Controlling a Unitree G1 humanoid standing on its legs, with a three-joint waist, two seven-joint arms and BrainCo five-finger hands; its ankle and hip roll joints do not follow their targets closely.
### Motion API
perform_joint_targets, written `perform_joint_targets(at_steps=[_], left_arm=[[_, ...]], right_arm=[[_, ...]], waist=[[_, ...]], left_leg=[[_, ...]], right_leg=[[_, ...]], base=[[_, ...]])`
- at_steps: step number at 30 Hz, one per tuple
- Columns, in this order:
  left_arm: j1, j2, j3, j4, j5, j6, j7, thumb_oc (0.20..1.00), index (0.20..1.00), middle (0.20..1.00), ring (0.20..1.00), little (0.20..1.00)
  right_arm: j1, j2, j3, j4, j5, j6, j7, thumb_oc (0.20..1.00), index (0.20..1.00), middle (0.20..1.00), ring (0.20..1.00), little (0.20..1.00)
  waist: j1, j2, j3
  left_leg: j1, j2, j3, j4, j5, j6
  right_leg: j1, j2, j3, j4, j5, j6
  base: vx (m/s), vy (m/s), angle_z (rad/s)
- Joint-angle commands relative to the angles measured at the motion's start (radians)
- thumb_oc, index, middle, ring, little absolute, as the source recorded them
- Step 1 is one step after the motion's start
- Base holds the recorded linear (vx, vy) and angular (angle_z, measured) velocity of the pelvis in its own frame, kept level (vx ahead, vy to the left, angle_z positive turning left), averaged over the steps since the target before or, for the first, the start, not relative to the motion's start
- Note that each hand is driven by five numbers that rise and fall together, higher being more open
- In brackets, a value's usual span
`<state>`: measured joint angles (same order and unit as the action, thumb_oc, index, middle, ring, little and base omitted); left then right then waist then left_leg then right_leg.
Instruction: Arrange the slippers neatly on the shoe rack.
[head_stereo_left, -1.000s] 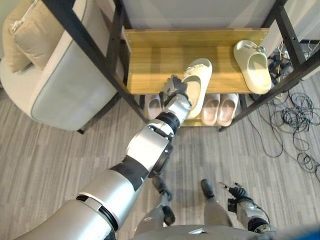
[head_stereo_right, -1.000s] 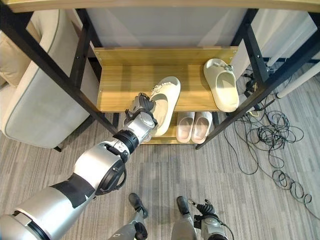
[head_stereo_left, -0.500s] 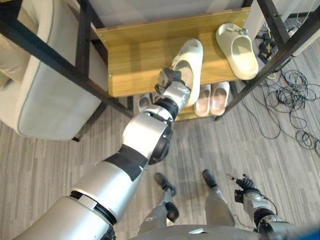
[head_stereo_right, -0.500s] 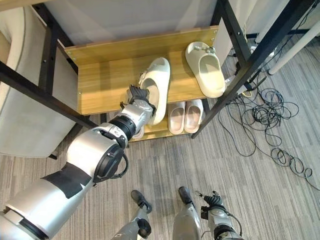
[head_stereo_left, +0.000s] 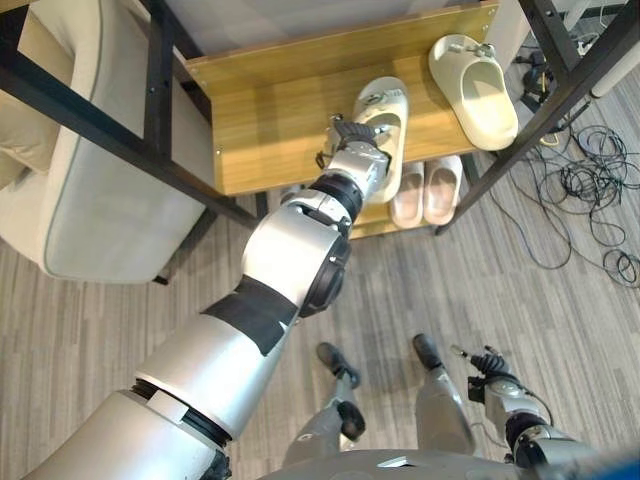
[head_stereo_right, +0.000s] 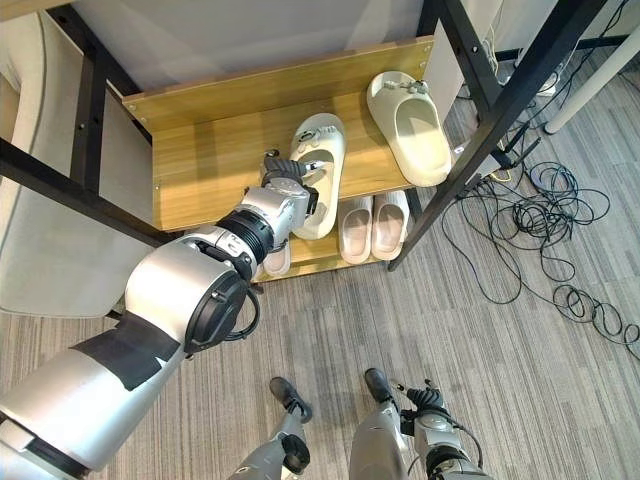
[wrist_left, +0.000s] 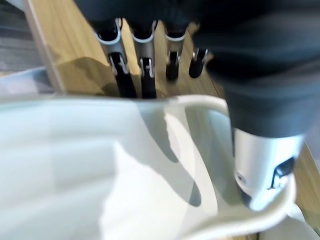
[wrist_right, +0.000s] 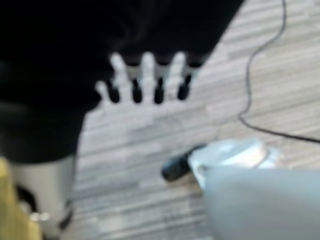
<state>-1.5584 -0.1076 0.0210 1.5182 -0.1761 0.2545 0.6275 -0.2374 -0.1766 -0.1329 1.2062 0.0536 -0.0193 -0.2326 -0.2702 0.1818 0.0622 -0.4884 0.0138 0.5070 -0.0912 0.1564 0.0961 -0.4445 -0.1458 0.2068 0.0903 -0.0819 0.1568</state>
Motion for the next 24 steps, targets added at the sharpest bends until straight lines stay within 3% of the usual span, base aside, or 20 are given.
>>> perform_joint_targets(at_steps=[1, 11, 24], left_arm=[[-0.109, -0.021, 0.162, 0.089, -0.045, -0.016, -0.041, 1.000, 1.000, 1.000, 1.000, 1.000], [-0.082, 0.035, 0.237, 0.080, -0.097, -0.006, -0.056, 1.000, 1.000, 1.000, 1.000, 1.000], [-0.043, 0.017, 0.206, 0.086, -0.008, 0.044, -0.116, 1.000, 1.000, 1.000, 1.000, 1.000]], right_arm=[[-0.047, -0.056, -0.023, 0.029, 0.016, -0.017, -0.011, 1.000, 1.000, 1.000, 1.000, 1.000], [-0.069, -0.082, -0.034, 0.069, 0.029, -0.016, -0.024, 1.000, 1.000, 1.000, 1.000, 1.000], [-0.074, -0.092, -0.045, 0.080, 0.039, -0.026, -0.034, 1.000, 1.000, 1.000, 1.000, 1.000]], waist=[[0.003, 0.075, 0.060], [-0.005, 0.070, 0.061], [0.003, 0.068, 0.061]], left_leg=[[0.213, -0.052, -0.018, 0.004, -0.143, -0.076], [0.231, -0.044, -0.020, 0.004, -0.140, -0.082], [0.245, -0.032, -0.035, 0.004, -0.130, -0.090]], right_leg=[[0.028, 0.068, 0.054, -0.016, -0.002, -0.069], [0.036, 0.073, 0.046, -0.006, -0.001, -0.071], [0.044, 0.087, 0.029, 0.007, -0.004, -0.083]], base=[[0.00, 0.000, 0.00], [0.00, 0.000, 0.00], [-0.01, -0.005, 0.01]])
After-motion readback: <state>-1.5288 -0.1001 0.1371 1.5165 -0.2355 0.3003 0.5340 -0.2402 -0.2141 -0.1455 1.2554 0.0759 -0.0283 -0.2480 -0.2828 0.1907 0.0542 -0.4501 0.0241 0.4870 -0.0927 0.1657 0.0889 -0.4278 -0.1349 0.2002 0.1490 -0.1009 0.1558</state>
